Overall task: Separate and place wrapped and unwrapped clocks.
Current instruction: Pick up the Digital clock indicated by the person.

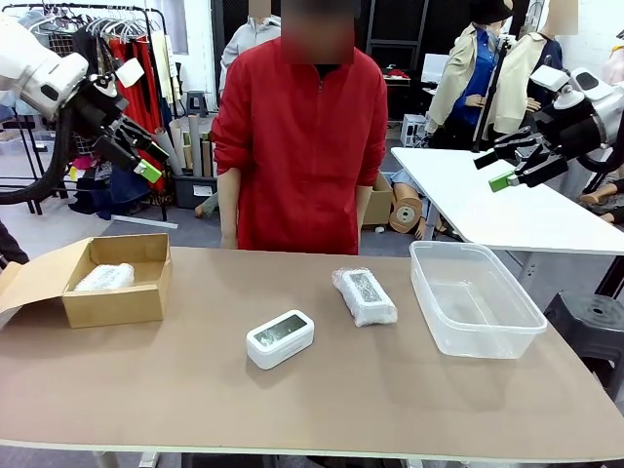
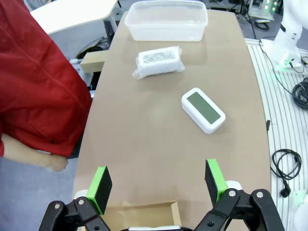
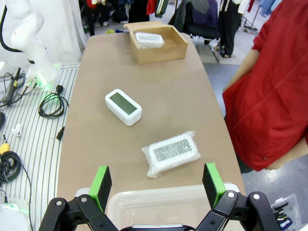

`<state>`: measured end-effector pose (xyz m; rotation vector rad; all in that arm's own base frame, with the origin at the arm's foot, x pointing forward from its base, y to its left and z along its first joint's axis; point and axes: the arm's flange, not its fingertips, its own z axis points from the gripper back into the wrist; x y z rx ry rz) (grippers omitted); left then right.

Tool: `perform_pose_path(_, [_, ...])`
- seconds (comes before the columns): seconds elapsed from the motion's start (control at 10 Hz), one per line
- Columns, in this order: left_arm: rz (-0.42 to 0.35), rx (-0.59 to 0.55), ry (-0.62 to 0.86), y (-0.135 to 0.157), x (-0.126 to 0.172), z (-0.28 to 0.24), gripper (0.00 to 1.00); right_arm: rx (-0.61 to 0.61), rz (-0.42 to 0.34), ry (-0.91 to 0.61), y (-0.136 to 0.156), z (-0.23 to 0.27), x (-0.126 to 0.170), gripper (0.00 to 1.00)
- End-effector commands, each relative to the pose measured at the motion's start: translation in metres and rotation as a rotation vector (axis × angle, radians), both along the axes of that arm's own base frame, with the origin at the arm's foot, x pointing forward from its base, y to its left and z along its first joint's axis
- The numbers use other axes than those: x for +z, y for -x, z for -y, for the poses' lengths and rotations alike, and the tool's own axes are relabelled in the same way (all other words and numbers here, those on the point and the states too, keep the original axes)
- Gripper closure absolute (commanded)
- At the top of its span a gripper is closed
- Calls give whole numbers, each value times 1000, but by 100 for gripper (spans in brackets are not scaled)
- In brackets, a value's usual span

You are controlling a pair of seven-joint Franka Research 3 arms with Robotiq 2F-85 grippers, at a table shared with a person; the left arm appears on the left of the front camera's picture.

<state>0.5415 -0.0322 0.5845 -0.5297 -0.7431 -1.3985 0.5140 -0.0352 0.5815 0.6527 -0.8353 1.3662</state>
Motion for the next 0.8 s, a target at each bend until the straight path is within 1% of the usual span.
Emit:
perform_pose_path(0.0, [5, -4, -3, 0, 1, 0, 0, 3, 4, -2, 1, -1, 2, 0])
perform_pose_path(0.7, [5, -4, -3, 0, 1, 0, 0, 3, 4, -2, 1, -1, 2, 0])
